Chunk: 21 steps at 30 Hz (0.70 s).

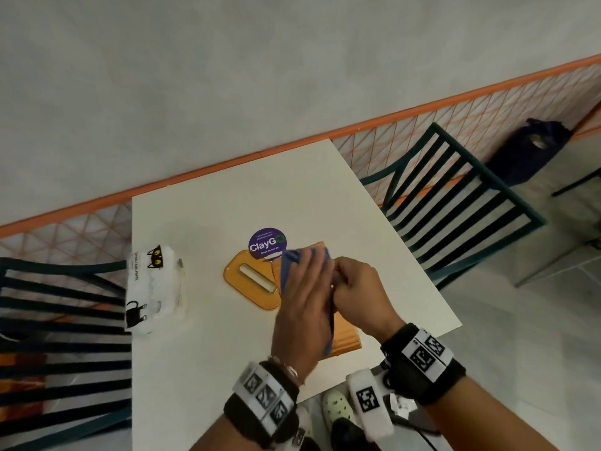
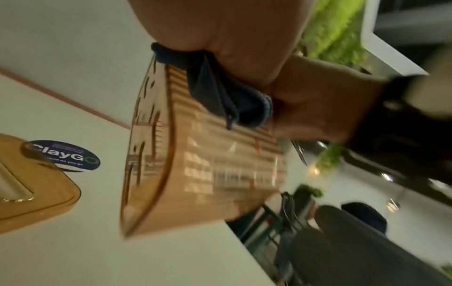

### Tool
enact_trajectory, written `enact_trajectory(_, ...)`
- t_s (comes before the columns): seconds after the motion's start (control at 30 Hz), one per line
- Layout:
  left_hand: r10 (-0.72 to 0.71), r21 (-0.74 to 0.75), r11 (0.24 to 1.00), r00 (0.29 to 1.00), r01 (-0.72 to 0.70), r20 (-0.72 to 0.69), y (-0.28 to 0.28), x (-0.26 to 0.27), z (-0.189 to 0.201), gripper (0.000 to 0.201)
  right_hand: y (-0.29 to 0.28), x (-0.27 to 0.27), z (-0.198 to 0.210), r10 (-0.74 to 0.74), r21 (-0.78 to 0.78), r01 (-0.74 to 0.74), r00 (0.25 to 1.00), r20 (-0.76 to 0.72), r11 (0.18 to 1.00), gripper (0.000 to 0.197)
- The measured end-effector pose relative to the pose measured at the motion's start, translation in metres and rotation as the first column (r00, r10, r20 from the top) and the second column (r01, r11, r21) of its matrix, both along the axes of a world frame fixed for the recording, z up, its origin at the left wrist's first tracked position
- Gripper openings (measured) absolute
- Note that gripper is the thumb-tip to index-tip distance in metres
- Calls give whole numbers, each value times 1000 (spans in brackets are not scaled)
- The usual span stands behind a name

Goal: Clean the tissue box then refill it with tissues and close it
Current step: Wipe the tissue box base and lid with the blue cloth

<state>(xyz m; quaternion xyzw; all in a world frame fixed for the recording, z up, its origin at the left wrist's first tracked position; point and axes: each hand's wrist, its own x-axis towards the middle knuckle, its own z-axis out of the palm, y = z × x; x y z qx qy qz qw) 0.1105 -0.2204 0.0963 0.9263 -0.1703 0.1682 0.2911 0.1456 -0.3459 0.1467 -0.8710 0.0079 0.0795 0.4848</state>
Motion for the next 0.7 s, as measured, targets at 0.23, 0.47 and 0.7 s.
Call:
enact_trajectory(0.23, -258, 194, 947, 966, 257, -17, 27, -27, -28, 62, -4, 0, 1, -243, 324, 354, 910, -337, 877, 27)
enact_trajectory(0.47, -101, 26, 995, 995, 101, 1, 4, 30, 3, 54, 4, 16, 16, -375, 454, 543, 832, -409, 707, 20)
enact_trajectory(0.7, -86, 129, 990, 974, 59, 210, 19, 2, 0, 44, -5, 15, 21, -414, 591, 633, 774, -480, 500, 19)
